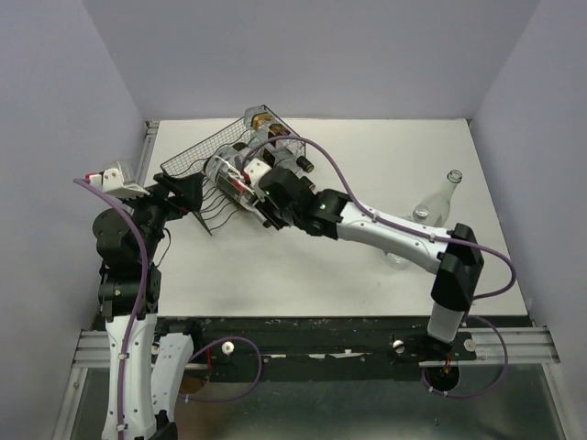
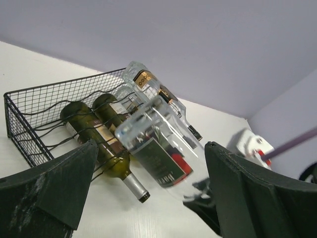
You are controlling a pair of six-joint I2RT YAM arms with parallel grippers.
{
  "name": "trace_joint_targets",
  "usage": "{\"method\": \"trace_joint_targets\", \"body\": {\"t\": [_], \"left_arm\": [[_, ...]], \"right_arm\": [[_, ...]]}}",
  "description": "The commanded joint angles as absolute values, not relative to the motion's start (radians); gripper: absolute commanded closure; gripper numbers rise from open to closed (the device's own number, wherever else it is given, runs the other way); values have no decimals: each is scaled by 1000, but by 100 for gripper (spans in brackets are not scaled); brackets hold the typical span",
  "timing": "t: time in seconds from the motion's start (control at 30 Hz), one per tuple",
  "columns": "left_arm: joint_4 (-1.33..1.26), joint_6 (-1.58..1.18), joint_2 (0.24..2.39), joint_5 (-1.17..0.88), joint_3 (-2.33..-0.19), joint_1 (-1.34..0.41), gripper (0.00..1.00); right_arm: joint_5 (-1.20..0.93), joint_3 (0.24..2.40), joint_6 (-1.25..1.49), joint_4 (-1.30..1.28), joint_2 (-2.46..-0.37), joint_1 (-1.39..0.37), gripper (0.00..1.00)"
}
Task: Put the wine bottle on the wine rack
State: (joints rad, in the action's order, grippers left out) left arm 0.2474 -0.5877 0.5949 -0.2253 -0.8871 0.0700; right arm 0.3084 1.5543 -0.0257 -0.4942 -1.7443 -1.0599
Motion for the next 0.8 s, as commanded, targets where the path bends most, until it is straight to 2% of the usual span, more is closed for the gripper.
{"method": "trace_joint_targets", "body": {"t": [0.0, 0.17, 0.37, 0.77], "left_arm": [[296, -565, 591, -215, -916, 74, 1], [318, -542, 591, -218, -920, 72, 1], [327, -543, 568, -213, -904, 72, 1], [356, -515, 546, -140, -902, 72, 1]], "right_arm": [[376, 1806, -120, -347, -1871, -968, 99], [371, 2031, -152, -354, -2037, -902, 99], [348, 2180, -241, -310, -2219, -861, 99], [413, 2293, -259, -265, -2351, -861, 99]]}}
